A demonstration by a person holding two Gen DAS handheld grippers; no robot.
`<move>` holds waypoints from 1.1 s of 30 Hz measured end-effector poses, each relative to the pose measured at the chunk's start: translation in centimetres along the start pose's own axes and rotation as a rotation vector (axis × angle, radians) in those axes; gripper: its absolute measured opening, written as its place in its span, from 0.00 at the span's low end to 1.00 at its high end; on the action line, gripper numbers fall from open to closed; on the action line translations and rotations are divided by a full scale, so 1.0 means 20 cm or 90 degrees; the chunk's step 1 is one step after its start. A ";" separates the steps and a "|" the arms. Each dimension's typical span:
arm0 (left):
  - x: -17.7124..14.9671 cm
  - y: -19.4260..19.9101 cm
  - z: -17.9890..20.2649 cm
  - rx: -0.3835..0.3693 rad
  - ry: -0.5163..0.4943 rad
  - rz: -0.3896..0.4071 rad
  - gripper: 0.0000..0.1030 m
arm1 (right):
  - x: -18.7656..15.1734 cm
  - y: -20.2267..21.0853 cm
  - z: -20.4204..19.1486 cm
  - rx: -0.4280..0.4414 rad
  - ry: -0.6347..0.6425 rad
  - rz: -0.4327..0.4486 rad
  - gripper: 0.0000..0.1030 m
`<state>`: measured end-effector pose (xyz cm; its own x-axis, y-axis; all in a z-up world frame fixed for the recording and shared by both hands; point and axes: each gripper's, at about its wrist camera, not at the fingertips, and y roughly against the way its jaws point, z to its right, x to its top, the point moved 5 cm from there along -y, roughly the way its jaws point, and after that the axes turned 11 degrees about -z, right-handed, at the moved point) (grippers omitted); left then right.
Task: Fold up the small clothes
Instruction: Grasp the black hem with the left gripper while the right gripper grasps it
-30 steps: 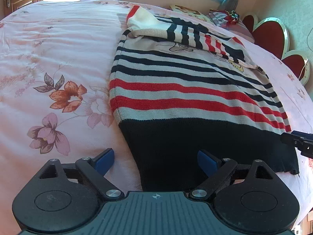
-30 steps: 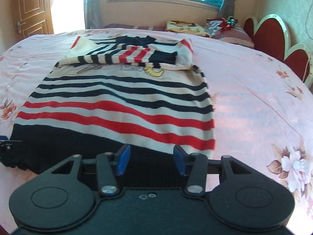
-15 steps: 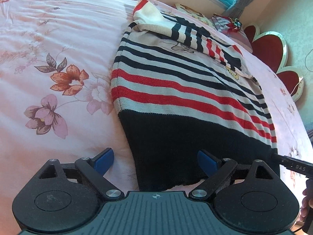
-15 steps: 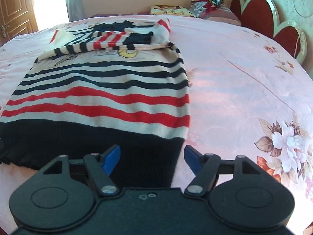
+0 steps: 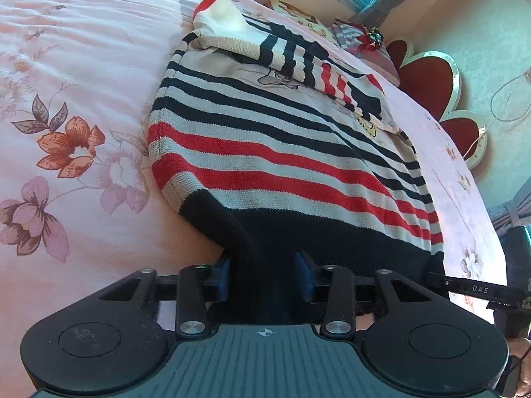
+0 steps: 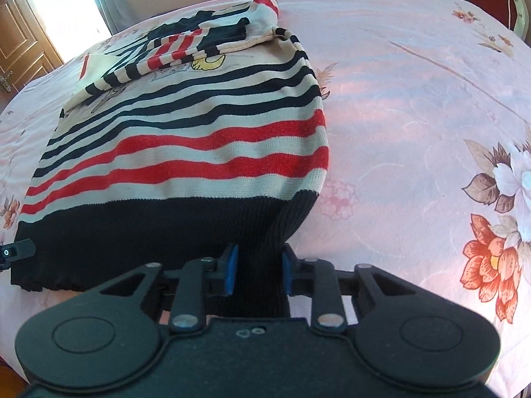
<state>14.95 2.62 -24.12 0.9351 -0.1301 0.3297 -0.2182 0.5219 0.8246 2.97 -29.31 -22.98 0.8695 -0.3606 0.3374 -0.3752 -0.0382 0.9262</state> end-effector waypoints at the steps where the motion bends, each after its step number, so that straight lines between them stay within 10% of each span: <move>1: 0.02 0.00 0.00 -0.005 0.001 0.000 0.19 | 0.01 0.00 0.01 0.017 -0.010 -0.001 0.09; 13: 0.57 0.18 0.20 -0.046 -0.068 0.165 0.17 | 0.48 0.24 -0.09 0.200 -0.033 0.126 0.09; 20: 0.64 0.14 0.15 0.020 -0.086 0.062 0.20 | 0.74 0.16 -0.19 0.184 0.035 0.123 0.09; 21: 0.59 0.13 0.10 0.027 -0.063 0.032 0.28 | 0.71 0.15 -0.20 0.171 0.052 0.116 0.09; 23: 0.48 0.13 0.00 0.029 0.003 -0.001 0.99 | 0.63 0.12 -0.18 0.152 0.065 0.093 0.09; 33: 0.03 0.01 -0.15 -0.032 0.128 -0.033 0.99 | 0.16 0.08 0.03 0.067 0.039 0.008 0.09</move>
<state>16.34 5.19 -25.22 0.9828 0.0104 0.1844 -0.1585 0.5605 0.8129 4.97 -31.13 -20.57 0.8818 -0.3037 0.3609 -0.4145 -0.1338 0.9001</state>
